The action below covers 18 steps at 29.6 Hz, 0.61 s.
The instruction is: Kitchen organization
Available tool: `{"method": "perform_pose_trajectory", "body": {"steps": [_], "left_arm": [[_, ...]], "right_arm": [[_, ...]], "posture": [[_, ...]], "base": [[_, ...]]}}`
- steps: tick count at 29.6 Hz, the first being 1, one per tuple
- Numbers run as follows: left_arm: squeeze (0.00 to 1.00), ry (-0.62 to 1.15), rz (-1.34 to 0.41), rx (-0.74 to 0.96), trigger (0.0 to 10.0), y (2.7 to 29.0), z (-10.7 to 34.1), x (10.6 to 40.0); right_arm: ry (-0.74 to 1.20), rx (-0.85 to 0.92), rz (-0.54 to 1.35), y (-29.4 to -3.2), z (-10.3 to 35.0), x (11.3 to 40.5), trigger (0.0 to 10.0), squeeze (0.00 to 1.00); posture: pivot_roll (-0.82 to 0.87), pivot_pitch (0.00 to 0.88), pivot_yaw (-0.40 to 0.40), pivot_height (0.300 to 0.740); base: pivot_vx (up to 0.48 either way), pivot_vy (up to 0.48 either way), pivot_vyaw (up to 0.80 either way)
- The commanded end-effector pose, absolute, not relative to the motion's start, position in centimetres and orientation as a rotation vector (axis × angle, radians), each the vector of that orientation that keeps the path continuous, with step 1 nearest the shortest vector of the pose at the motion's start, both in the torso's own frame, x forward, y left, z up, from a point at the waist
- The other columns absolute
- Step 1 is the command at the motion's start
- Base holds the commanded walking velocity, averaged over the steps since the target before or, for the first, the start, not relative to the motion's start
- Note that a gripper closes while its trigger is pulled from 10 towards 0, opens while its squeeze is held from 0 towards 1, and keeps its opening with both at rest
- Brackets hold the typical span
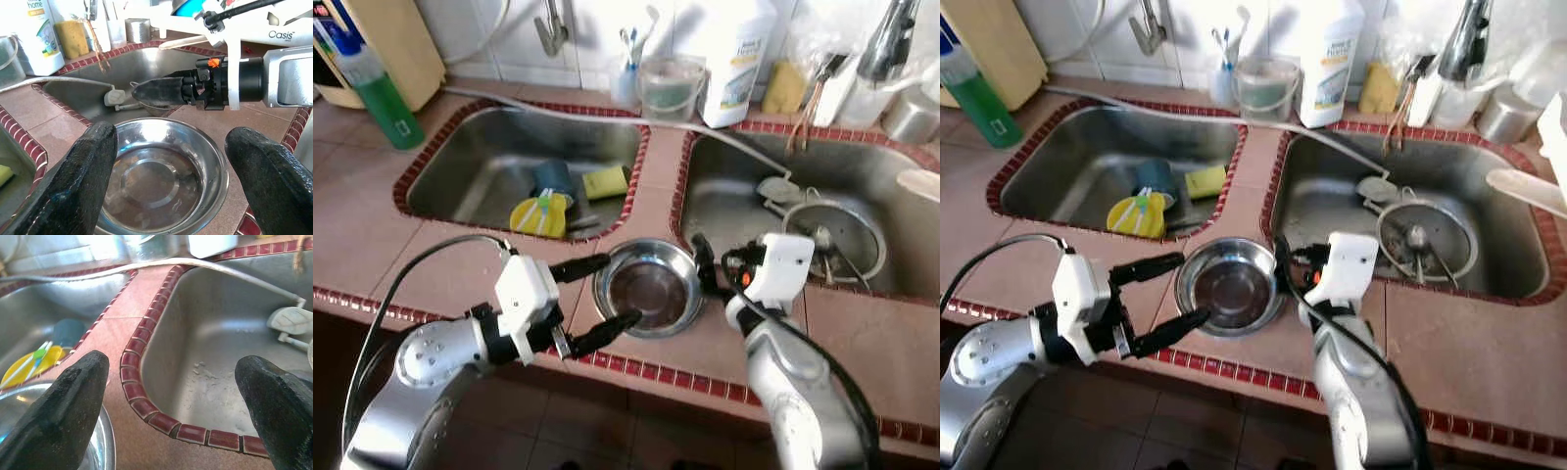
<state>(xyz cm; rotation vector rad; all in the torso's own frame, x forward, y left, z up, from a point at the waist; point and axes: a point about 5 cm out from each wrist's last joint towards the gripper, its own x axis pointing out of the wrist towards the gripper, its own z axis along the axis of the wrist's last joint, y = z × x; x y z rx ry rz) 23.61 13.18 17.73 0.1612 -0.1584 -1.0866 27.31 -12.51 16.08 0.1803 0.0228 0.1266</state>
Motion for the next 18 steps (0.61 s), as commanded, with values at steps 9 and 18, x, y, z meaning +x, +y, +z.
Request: {"method": "perform_pose_trajectory", "body": {"steps": [9, 18], "left_arm": [[0.0, -0.166, -1.095, 0.149, 10.0, 12.6, 18.0, 23.1], [0.0, -0.171, -1.094, 0.139, 10.0, 12.1, 18.0, 23.0]], "right_arm": [[0.105, 0.125, 0.246, -13.3, 16.1, 27.6, 10.0, 0.0], [0.146, 0.165, 0.293, -13.9, 17.0, 27.9, 10.0, 0.0]], "posture": [[-0.16, 0.203, 0.064, 0.74], [-0.17, 0.207, 0.058, 0.74]], "base": [[0.0, 0.0, 0.0], [0.0, 0.0, 0.0]]}}
